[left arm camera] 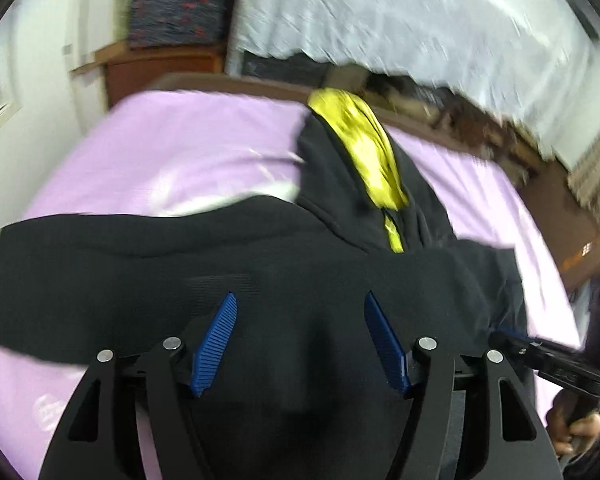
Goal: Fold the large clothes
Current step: 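Lift the other sleeve with the left tool while the right tool holds the hoodie side, then carry the black sleeve across the hoodie body with the left tool while the right tool holds the hem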
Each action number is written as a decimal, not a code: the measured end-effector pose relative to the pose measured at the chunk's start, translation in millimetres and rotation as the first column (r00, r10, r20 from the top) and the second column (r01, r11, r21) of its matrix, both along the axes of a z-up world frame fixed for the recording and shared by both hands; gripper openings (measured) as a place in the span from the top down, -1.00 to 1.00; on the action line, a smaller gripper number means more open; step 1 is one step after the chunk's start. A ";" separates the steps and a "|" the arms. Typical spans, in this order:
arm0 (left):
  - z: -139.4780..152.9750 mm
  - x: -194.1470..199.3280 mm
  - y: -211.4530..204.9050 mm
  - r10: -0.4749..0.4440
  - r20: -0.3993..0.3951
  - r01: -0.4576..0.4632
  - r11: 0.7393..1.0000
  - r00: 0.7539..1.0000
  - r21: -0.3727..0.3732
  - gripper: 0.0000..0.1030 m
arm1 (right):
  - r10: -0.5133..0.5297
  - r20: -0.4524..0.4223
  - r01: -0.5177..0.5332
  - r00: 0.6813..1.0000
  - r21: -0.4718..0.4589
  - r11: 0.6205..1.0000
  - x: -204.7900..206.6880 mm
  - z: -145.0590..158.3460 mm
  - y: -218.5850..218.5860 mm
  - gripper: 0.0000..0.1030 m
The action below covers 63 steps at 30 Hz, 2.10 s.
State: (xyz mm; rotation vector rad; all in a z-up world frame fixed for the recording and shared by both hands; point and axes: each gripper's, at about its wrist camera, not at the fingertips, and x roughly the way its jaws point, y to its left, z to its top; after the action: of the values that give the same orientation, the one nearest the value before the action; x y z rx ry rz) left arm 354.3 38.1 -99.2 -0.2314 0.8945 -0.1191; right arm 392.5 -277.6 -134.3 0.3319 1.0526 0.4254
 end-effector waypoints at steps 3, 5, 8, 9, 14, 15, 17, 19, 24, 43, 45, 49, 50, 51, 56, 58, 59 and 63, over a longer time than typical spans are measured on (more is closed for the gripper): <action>11.5 -33.6 49.1 0.087 0.012 -0.087 0.996 0.996 -0.012 -0.30 | -0.041 -0.033 0.042 0.999 0.009 0.999 -1.5 6.7 -4.8 0.55; 11.7 -54.2 89.7 0.178 0.004 -0.178 0.984 0.984 -0.009 -0.29 | -0.097 0.001 0.097 0.995 -0.013 0.995 -13.7 22.1 -9.9 0.39; 1.2 -73.5 143.9 0.289 -0.056 -0.294 0.948 0.956 -0.122 -0.29 | -0.112 0.074 0.111 0.991 0.015 0.994 -36.2 46.6 -12.3 0.16; -2.6 -77.8 156.6 0.310 -0.075 -0.319 0.934 0.948 -0.161 -0.29 | -0.110 0.085 0.108 0.990 0.031 0.994 -41.9 50.8 -11.3 0.11; -14.4 -84.5 185.7 0.375 -0.119 -0.393 0.890 0.919 -0.232 -0.27 | -0.114 0.138 0.109 0.984 0.041 0.993 -55.1 47.2 0.7 0.10; -15.6 -81.2 186.1 0.386 -0.120 -0.403 0.888 0.915 -0.220 -0.27 | -0.119 0.144 0.115 0.982 0.040 0.993 -54.1 43.6 2.3 0.09; -19.2 -73.5 184.9 0.394 -0.124 -0.412 0.886 0.911 -0.212 -0.27 | -0.135 0.163 0.135 0.977 0.015 0.991 -52.5 35.1 3.0 0.09; -24.2 -65.9 185.5 0.400 -0.134 -0.420 0.884 0.907 -0.207 -0.27 | -0.142 0.180 0.154 0.973 -0.057 0.986 -49.6 27.4 6.1 0.09; -30.6 -65.4 179.6 0.433 -0.133 -0.452 0.865 0.892 -0.217 -0.32 | -0.132 0.165 0.145 0.977 -0.073 0.987 -44.8 17.8 6.3 0.08; -41.0 -67.8 247.8 0.534 -0.096 -0.497 0.687 0.840 -0.530 0.06 | -0.137 0.133 0.142 0.982 -0.024 0.990 -42.9 12.6 0.2 0.04; -40.5 -66.7 250.7 0.543 -0.099 -0.506 0.680 0.834 -0.530 0.07 | -0.138 0.132 0.142 0.982 -0.022 0.990 -43.0 12.7 0.2 0.04; -43.0 -70.4 266.9 0.581 -0.104 -0.531 0.639 0.808 -0.556 0.08 | -0.138 0.131 0.142 0.982 -0.021 0.990 -42.8 13.0 0.9 0.04; -44.1 -71.1 271.3 0.589 -0.107 -0.537 0.628 0.801 -0.563 0.08 | -0.138 0.130 0.142 0.982 -0.022 0.990 -42.9 13.0 1.0 0.04; -45.0 -70.8 275.2 0.593 -0.108 -0.541 0.625 0.798 -0.563 0.09 | -0.138 0.131 0.142 0.982 -0.022 0.990 -42.9 13.1 1.0 0.04; -51.0 -64.4 287.7 0.588 -0.130 -0.541 0.604 0.798 -0.585 0.51 | -0.136 0.131 0.140 0.982 -0.022 0.990 -43.2 13.1 1.7 0.02; -55.9 -63.1 292.2 0.585 -0.147 -0.547 0.596 0.797 -0.588 0.66 | -0.137 0.130 0.140 0.982 -0.020 0.990 -42.8 12.8 1.9 0.02; -57.5 -63.1 294.8 0.582 -0.152 -0.545 0.592 0.799 -0.594 0.69 | -0.136 0.129 0.140 0.982 -0.020 0.990 -42.8 12.7 1.9 0.02; -52.5 -63.5 293.8 0.579 -0.138 -0.541 0.614 0.804 -0.574 0.80 | -0.136 0.129 0.140 0.982 -0.020 0.990 -42.9 12.9 2.0 0.02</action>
State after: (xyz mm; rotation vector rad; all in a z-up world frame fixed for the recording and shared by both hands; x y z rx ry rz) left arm 290.7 331.9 -151.7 -1.0928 0.6599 0.1937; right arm 349.6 -275.6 -121.4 0.3448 0.9041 0.3022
